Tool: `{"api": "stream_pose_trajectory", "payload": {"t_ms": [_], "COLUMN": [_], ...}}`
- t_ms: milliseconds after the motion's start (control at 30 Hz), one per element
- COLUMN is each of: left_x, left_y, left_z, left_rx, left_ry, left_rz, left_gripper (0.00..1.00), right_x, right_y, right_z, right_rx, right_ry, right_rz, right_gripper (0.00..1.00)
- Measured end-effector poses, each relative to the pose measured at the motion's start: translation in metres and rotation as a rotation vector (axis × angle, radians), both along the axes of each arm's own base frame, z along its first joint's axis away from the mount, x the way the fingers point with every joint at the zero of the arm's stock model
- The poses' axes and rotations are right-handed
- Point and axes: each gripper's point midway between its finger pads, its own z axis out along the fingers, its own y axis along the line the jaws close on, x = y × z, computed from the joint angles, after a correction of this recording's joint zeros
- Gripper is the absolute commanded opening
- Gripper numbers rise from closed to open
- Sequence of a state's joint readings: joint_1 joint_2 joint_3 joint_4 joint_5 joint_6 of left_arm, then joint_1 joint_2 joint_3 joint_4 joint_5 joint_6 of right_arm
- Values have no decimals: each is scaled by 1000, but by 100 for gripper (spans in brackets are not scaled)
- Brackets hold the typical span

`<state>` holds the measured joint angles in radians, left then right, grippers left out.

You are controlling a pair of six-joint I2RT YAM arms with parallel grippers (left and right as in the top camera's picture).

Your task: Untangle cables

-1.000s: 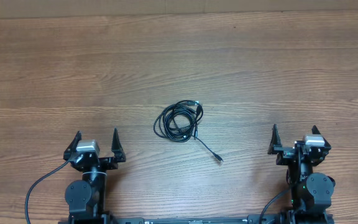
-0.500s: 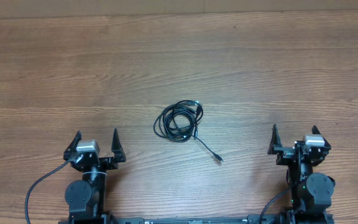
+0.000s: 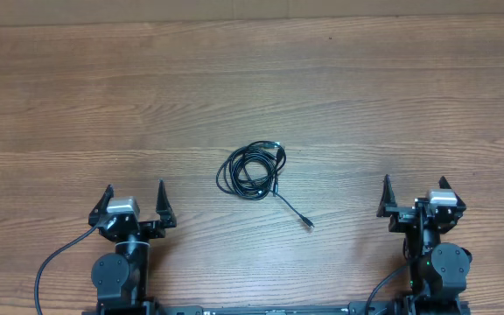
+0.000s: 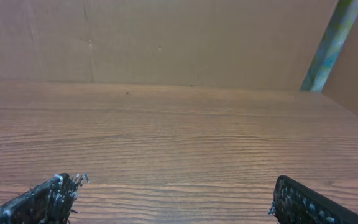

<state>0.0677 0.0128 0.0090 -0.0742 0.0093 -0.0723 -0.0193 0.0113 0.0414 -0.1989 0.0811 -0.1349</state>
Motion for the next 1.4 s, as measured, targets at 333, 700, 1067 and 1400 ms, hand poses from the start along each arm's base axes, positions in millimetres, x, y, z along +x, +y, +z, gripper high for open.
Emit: {"api": "stream_pose_trajectory", "payload": {"t_ms": [333,700,1067,1400], "left_x": [-18,-84,200,388], "left_y": [31,54,41,14], "left_z": [103,429,503,262], "left_rx": [124,420,610,465], "left_ry": [-306,-671,-387,106], "left_rz": [198,500,235,-142], "left_gripper": [99,100,100,100], "right_x": [0,0,0,0], "right_y": [0,0,0,0], "right_z": [0,1,2,2], "right_rx": [0,0,0,0], "right_ry": [1,-1,0,1], "right_rz": [0,3,3,3], "right_gripper": [100,100,100,100]}}
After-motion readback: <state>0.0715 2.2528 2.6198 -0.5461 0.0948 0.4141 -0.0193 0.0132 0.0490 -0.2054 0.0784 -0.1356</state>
